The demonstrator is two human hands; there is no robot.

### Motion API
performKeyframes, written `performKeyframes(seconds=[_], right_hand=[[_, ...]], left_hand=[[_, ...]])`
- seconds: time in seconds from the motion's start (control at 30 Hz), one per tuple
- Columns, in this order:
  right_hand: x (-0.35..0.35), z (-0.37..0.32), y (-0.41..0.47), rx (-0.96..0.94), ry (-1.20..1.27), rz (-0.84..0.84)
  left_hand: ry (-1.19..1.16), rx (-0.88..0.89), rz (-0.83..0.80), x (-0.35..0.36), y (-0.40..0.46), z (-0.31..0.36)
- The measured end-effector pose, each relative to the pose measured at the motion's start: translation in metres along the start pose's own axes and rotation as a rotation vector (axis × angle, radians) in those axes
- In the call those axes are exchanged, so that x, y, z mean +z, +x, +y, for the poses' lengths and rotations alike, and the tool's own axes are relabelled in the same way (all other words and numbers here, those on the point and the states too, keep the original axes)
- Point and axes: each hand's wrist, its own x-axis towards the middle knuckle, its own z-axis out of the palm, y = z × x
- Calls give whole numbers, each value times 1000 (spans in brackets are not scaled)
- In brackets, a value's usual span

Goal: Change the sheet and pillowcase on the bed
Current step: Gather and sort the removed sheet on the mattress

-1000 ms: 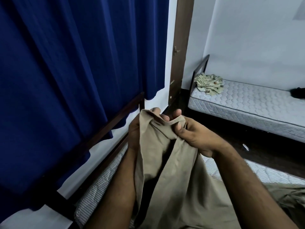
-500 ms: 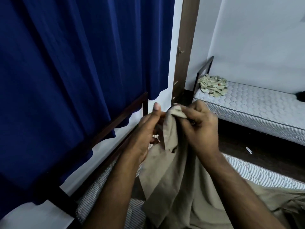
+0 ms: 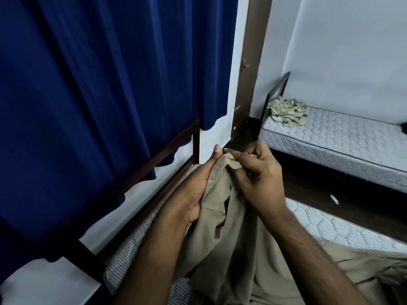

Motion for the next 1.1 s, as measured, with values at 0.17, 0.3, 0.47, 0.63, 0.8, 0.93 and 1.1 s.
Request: performKeyframes(seconds=[0.17,0.3,0.47,0.63,0.8,0.93,1.1], right_hand=[[-3,8,7,167,182,-174],[-11,17,8,278,490,-311],[-21,19,7,341,854,-465],[-15,33,9,482,780,-35],[-23,38,12,489,709,-321],[-23,30,11,487,824,-418],[-11,28,12,361,483,-305]], left_hand=[[15,63,-81,-1,-6,5],[22,202,17,-3,-6,1],[-20,238,-11,-9,-5,-1],[34,255,-62,-5,-7,0],[66,225,-191,-10,-7,-2],[138,275,-51,-5,-8,-1],[477,474,194,-6,-6,10]])
